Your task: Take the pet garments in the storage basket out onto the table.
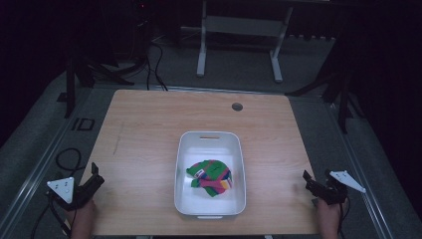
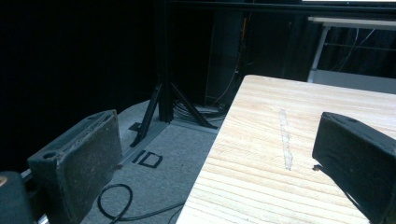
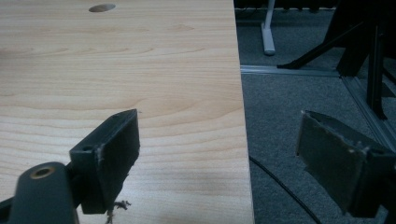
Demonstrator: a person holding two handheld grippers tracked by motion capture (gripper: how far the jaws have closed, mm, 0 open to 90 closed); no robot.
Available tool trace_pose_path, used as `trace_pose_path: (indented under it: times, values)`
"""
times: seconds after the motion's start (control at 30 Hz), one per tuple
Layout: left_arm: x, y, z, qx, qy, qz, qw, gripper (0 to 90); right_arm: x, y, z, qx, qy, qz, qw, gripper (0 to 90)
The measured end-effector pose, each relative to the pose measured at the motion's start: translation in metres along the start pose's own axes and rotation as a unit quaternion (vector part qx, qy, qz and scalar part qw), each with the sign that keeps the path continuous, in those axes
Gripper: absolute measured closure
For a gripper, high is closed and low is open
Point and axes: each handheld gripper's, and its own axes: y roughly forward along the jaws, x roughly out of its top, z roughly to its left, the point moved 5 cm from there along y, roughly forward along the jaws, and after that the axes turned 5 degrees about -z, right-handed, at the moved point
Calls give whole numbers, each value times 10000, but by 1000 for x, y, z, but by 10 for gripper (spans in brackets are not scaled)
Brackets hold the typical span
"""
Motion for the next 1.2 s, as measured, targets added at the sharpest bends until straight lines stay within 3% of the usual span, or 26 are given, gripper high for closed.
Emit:
trace_pose_path:
  times: [0.2, 0.6, 0.83, 0.87, 0.97, 1.13, 1.17, 1.2]
  values:
    - [0, 0, 0, -159, -71, 9, 9998, 18, 0, 1, 2, 46, -19, 75, 10000, 140]
    - [0, 0, 0, -109, -41, 13, 9999, 19, -1, 3, 2, 54, -8, 201, 9998, 139]
    - [-1, 0, -1, -125, -26, 23, 9999, 18, -3, 5, 3, 384, 40, 454, 9982, 138]
    - [-1, 0, -1, -132, -16, 31, 9999, 18, -5, 6, 4, 470, 19, 623, 9969, 137]
    - [-1, 0, -2, -154, 2, 37, 9999, 18, -4, 5, 5, 603, 1, 754, 9953, 136]
    - [-1, 0, -1, -166, -25, 42, 9999, 18, -5, -1, 13, 1291, -524, 1169, 9833, 132]
    - [-1, 0, -1, -166, -25, 42, 9999, 19, -5, -1, 13, 1291, -524, 1169, 9833, 132]
    - [-1, 0, -1, -166, -29, 45, 9998, 19, -6, -2, 15, 1467, -606, 1199, 9800, 132]
